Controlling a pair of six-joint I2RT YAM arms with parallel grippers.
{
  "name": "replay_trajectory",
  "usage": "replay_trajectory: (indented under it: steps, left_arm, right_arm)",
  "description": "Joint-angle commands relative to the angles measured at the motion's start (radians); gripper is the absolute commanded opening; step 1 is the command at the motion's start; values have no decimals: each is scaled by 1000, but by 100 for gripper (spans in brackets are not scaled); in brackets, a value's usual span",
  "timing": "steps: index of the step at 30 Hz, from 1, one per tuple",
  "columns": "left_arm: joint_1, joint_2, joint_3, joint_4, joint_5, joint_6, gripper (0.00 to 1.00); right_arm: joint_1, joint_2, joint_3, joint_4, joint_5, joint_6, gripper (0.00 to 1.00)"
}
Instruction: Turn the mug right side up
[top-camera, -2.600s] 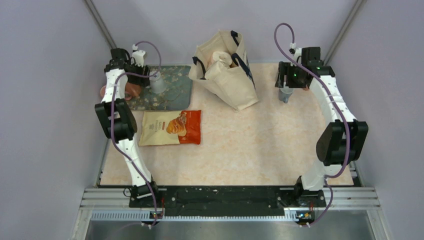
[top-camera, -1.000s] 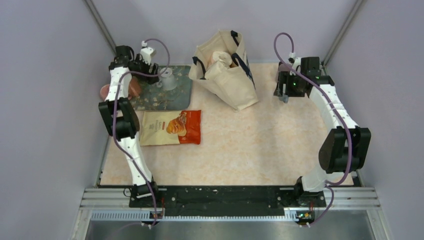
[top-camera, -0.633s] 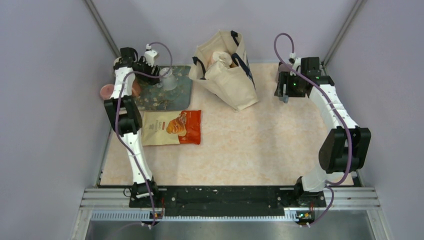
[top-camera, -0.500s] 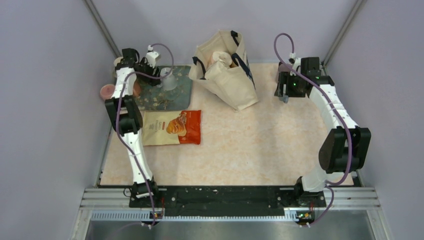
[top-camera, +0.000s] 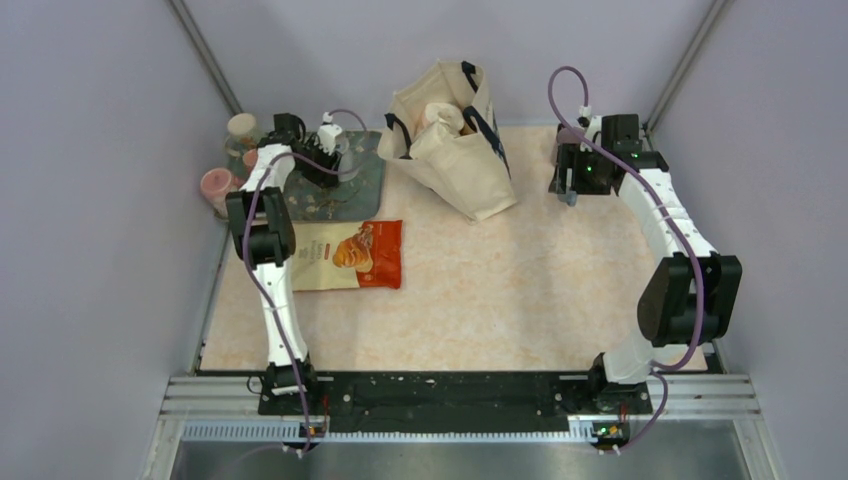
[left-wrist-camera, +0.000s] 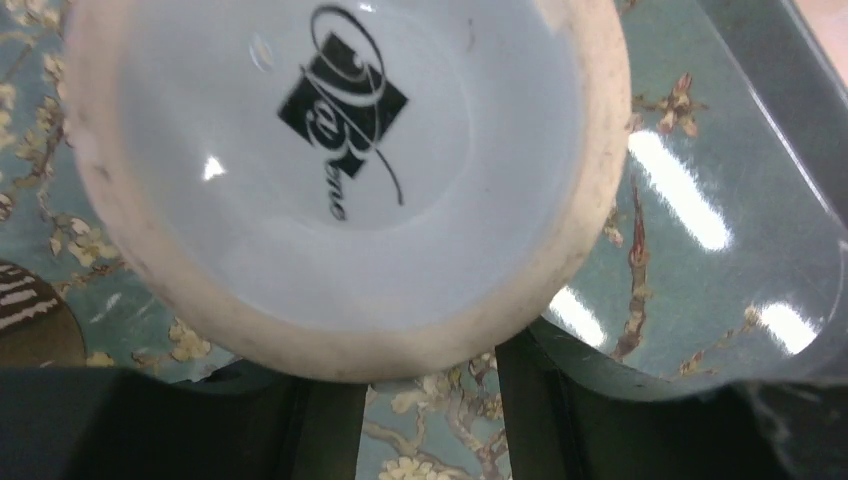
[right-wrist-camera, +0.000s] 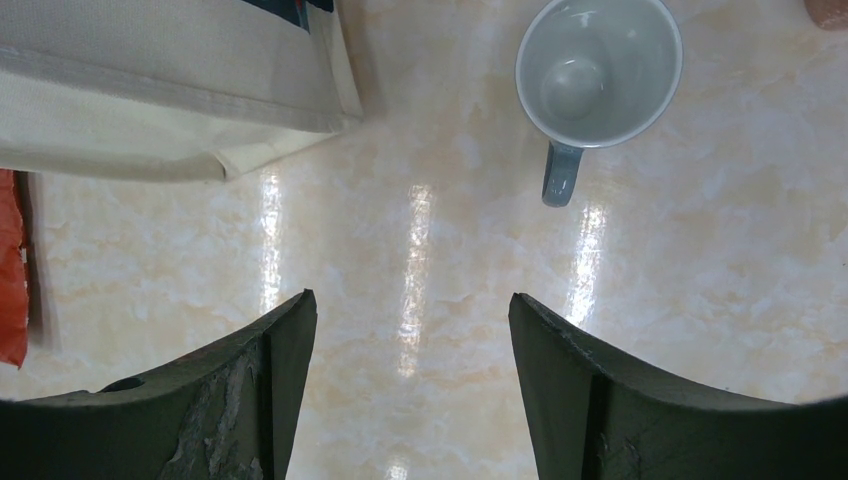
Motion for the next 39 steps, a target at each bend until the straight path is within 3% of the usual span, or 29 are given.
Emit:
replay_trajectory:
  steps: [1,5,10,14,22,29,34,39]
  left_arm:
    - [-24,-88,-47,47,-31,-35,49]
    - [-62,-46,-16,64,-151,-66,39]
    - [-73,-18,24,86,-224,-107,38]
    - [-73,-20,23,94,-239,-127,0]
    - [-67,-166,-81,96,-186,-289,0]
    - [-30,-393,-274,91,-73,-489,0]
    - [-5,-541,-417,70,114,-605,0]
    - [-4,-679,-530,72,201,-679,0]
  right_arm:
    - [-7,-47,-8,15,-2,-1,70]
    - [-7,-46,-9,16,-12,4,70]
    - [-7,-53,-16,14,-2,-1,71]
    - [-7,-55,-17,11,-2,-1,71]
    - [14,-90,-11,2,13,17,71]
    - [147,-208,3,39,10,36,71]
    - [358,-288,-123,354,-116,184,73]
    - [625,-225,-194,671,-74,291,73]
